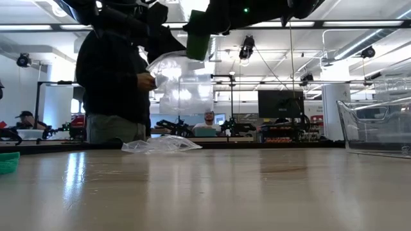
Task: Roll bandage
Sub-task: Put the rolled green bandage into the transparent zip bag
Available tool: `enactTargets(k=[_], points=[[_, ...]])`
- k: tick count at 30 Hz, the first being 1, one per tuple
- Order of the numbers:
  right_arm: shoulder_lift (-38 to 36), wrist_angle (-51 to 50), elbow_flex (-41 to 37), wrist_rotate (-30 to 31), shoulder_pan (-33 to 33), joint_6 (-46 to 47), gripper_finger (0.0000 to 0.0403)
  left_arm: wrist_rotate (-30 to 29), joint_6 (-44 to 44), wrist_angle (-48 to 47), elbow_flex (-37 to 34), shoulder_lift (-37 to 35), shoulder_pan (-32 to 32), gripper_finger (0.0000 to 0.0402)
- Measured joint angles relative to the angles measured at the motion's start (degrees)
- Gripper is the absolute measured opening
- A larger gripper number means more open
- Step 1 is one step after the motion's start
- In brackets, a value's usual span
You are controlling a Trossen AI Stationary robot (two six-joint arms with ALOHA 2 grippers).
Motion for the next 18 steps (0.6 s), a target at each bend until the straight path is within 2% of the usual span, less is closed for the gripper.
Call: enactTargets(k=[7,10,18], points=[[-0.99,6.19,1.57,0.34,-0.07,-7.59,0.0043,0.74,-0.65,0.15,-0.24,0.64,0.12,0.0],[-0.25,7.2,1.53,3.18,-0.57,-11.14,0.0043,1.53,-0.69,0.29,-0.09,1.05,0.22,0.0],[2.6,6.85,0.4,4.61,-0.53,-9.76,0.0043,1.57,-2.0,-0.4,-0.06,1.18,0.38,0.0]])
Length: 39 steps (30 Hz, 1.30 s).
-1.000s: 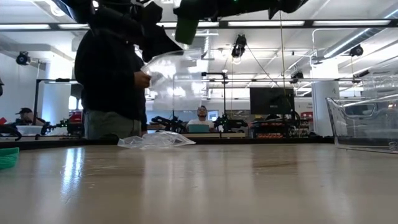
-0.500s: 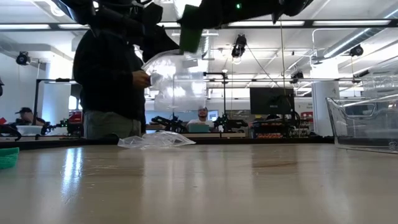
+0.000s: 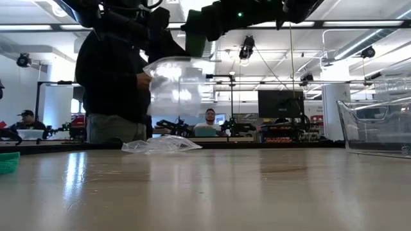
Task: Roll bandage
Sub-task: Put the rolled green bandage into the transparent zip bag
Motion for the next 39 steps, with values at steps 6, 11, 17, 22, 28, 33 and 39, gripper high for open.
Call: enactTargets(k=[6,11,17,22,28,33,39], points=[[-0.24,-1.04,-1.23,-0.43,1.52,2.97,0.0043,0.04,-0.55,0.05,0.0,-0.2,1.88,0.0],[-0.09,-2.43,-1.71,-0.5,1.69,4.6,0.0044,0.01,-1.21,0.12,0.02,-0.29,2.14,0.0],[-0.03,-2.76,-1.53,-0.21,1.72,4.88,0.0043,1.47,-1.46,0.67,0.0,-0.29,2.2,0.0],[-0.91,-0.44,-1.04,-0.15,1.69,7.11,0.0044,1.51,-1.66,4.82,-1.3,-0.29,2.18,0.0],[-0.28,11.44,-1.37,-0.1,0.9,17.1,0.0043,-1.11,-7.03,27.84,-8.8,1.53,2.14,0.0],[3.32,21.06,-2.02,0.02,0.14,23.48,0.0043,-9.46,-7.12,33.98,-10.45,6.17,2.22,0.0],[7.45,26.87,-2.06,11.31,-0.47,24.1,0.0043,-11.08,-5.02,34.1,-8.84,10.79,2.23,0.0]])
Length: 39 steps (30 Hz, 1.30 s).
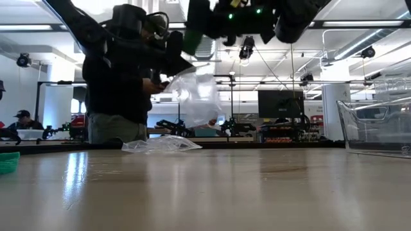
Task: Roll bandage
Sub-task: Put the rolled green bandage into the transparent zip bag
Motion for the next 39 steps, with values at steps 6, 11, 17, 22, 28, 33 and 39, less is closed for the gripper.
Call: enactTargets(k=[6,11,17,22,28,33,39], points=[[2.03,0.38,-0.02,10.18,-0.27,-3.72,0.0043,-0.34,1.72,-0.57,0.71,1.18,0.12,0.0],[1.99,-1.89,-0.07,12.49,-0.26,-6.38,0.0043,-0.59,1.67,-1.63,0.71,0.07,0.3,0.0],[1.27,-8.21,-0.31,12.57,-0.26,-3.38,0.0044,0.29,3.9,-3.07,0.69,-2.06,0.3,0.0],[1.0,-12.71,-0.37,12.58,-0.29,-0.65,0.0043,1.75,4.12,-4.95,0.69,-4.15,0.27,0.0],[0.39,-15.58,-0.42,12.6,-0.39,0.65,0.0043,2.11,5.11,-6.75,0.69,-6.1,0.25,0.0],[-1.34,-16.54,-0.42,12.54,-0.51,-1.05,0.0043,4.21,5.17,-7.04,0.68,-6.91,0.25,0.0],[-5.74,-18.71,-0.76,12.38,-0.51,-2.53,0.0044,5.36,4.86,-7.27,0.68,-6.95,0.24,0.0]])
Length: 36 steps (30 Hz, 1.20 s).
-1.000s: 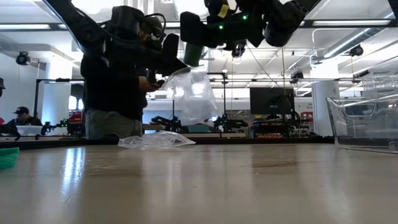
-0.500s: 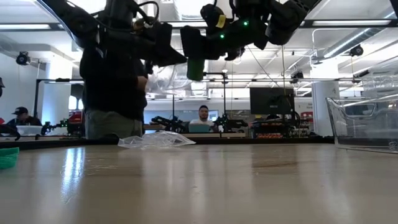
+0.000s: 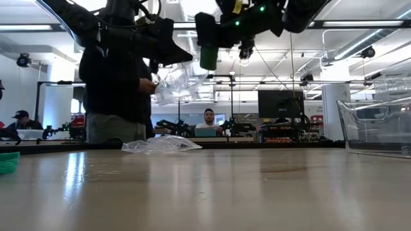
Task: Roll bandage
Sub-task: Put the rolled green bandage into the transparent zip bag
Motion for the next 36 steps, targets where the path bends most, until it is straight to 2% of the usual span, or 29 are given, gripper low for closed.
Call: enactTargets(k=[9,13,23,32,36], points=[[-1.01,1.01,-0.11,-5.38,-0.15,5.97,0.0043,1.24,-3.21,1.59,-0.02,0.11,-0.35,0.0],[0.87,3.76,-0.16,-10.81,-0.77,9.17,0.0043,1.28,-4.05,2.67,-0.02,0.51,-0.65,0.0],[2.17,9.63,-0.24,-28.06,-0.72,-2.04,0.0044,1.37,-7.07,2.05,-0.02,0.82,-0.73,0.0],[2.11,7.79,-1.82,-26.2,-2.08,-5.63,0.0044,4.37,-8.84,2.73,-0.04,0.66,-0.68,0.0],[2.11,7.49,-3.28,-22.24,-2.63,-5.47,0.0044,4.99,-8.87,2.63,-0.03,0.59,-0.66,0.0]])
